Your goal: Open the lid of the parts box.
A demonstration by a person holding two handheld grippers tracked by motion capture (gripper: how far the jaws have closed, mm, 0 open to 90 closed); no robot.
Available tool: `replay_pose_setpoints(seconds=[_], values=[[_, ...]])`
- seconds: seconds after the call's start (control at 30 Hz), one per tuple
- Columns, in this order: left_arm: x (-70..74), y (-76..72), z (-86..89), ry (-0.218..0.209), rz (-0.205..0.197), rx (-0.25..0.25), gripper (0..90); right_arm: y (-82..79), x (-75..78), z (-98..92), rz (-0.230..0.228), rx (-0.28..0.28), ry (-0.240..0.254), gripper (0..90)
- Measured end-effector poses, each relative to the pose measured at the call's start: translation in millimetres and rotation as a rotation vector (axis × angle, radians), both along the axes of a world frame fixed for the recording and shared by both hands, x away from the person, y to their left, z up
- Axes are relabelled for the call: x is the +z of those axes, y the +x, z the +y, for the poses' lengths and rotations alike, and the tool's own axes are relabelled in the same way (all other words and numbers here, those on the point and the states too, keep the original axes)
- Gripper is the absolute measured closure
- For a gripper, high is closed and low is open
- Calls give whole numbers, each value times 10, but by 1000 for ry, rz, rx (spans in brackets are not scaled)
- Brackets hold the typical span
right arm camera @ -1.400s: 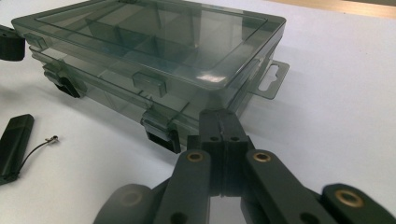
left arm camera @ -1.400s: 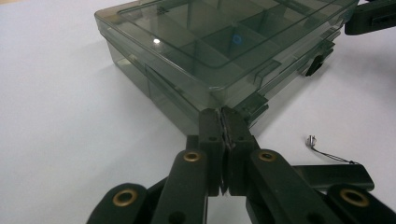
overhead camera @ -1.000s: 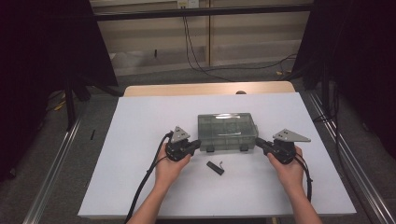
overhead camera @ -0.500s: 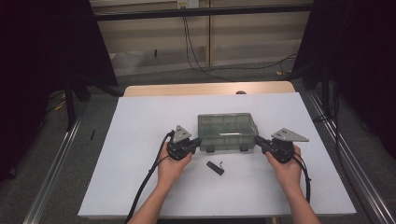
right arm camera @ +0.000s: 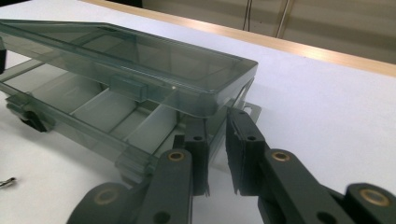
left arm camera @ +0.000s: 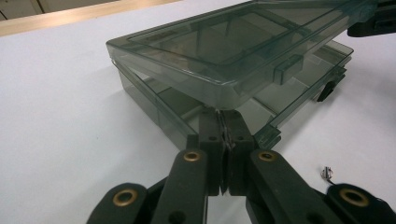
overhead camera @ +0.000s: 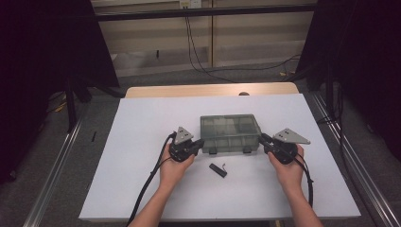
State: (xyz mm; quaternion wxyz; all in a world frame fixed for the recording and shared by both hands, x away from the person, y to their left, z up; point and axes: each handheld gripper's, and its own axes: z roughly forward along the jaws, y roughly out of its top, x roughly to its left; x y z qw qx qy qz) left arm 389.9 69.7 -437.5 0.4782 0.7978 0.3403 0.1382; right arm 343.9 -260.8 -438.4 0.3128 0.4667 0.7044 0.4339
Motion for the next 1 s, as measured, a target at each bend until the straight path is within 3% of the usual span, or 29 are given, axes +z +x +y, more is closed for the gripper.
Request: replay_pose_setpoints(seconds=[0.17, 0.5, 0.73, 1.0], values=[[-2, 8, 3, -3, 2, -1, 883, 34, 12, 1, -3, -16, -9, 817], [-9, 10, -24, 5, -4, -7, 881, 131, 95, 12, -34, -48, 54, 838], [-15, 12, -29, 0, -4, -7, 882, 195, 147, 34, -37, -66, 47, 851], [-22, 10, -40, 3, -7, -14, 882, 324, 207, 62, -59, -99, 77, 861]])
